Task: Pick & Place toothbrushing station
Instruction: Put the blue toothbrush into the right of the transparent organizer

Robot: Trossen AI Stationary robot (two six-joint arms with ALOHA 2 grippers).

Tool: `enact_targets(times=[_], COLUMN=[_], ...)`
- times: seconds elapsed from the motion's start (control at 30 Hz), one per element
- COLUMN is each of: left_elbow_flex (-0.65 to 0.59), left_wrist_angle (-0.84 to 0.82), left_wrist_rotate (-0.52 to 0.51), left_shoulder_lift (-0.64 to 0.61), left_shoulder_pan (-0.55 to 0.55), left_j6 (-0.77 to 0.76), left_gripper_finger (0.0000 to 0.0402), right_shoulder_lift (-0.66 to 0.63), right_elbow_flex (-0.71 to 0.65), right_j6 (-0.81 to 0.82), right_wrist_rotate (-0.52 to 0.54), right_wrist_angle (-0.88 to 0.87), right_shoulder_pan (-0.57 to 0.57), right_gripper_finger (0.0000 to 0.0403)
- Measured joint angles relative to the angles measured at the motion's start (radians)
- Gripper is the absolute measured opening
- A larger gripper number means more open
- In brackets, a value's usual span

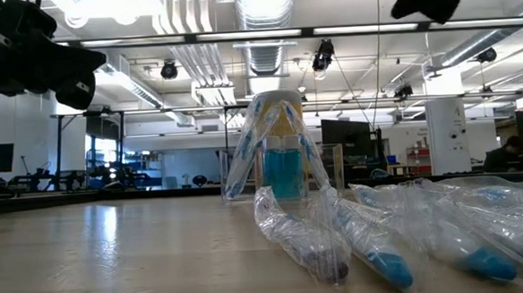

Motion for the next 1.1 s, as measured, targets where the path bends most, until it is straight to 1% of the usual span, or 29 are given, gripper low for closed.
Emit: enact_targets(times=[0.1, 0.27, 0.37, 0.6, 0.8, 0.9, 0.97, 1.1], left_elbow_flex=[0.000, 0.000, 0.002, 0.002, 0.000, 0.000, 0.000, 0.000], left_wrist_angle=[-0.010, -0.009, -0.009, -0.008, -0.013, -0.015, -0.019, -0.041], left_wrist_rotate=[-0.003, -0.003, 0.002, 0.003, 0.003, 0.004, 0.004, 0.004], left_shoulder_lift=[0.000, 0.000, 0.000, 0.000, 0.006, 0.006, 0.006, 0.006], left_shoulder_pan=[0.000, 0.000, -0.001, -0.001, -0.001, -0.001, -0.001, -0.001], left_j6=[-0.006, -0.039, -0.042, -0.030, -0.029, -0.029, -0.028, -0.028], left_gripper_finger=[0.0007, 0.0023, 0.0023, 0.0015, 0.0014, 0.0013, 0.0014, 0.0014], right_shoulder_lift=[0.084, 0.219, 0.301, 0.519, 0.673, 0.727, 0.746, 0.767], right_elbow_flex=[0.100, 0.216, 0.256, 0.308, 0.352, 0.367, 0.373, 0.390], right_j6=[0.158, 0.500, 0.604, 0.848, 0.929, 0.954, 0.950, 0.947], right_wrist_rotate=[0.002, -0.001, -0.009, -0.089, -0.099, -0.182, -0.212, -0.214], right_wrist_angle=[-0.172, -0.327, -0.329, -0.301, -0.301, -0.271, -0.222, -0.183], right_shoulder_pan=[0.064, 0.144, 0.195, 0.289, 0.298, 0.290, 0.286, 0.284], right_gripper_finger=[0.0008, 0.0008, 0.0008, 0.0008, 0.0008, 0.0011, 0.0018, 0.0045])
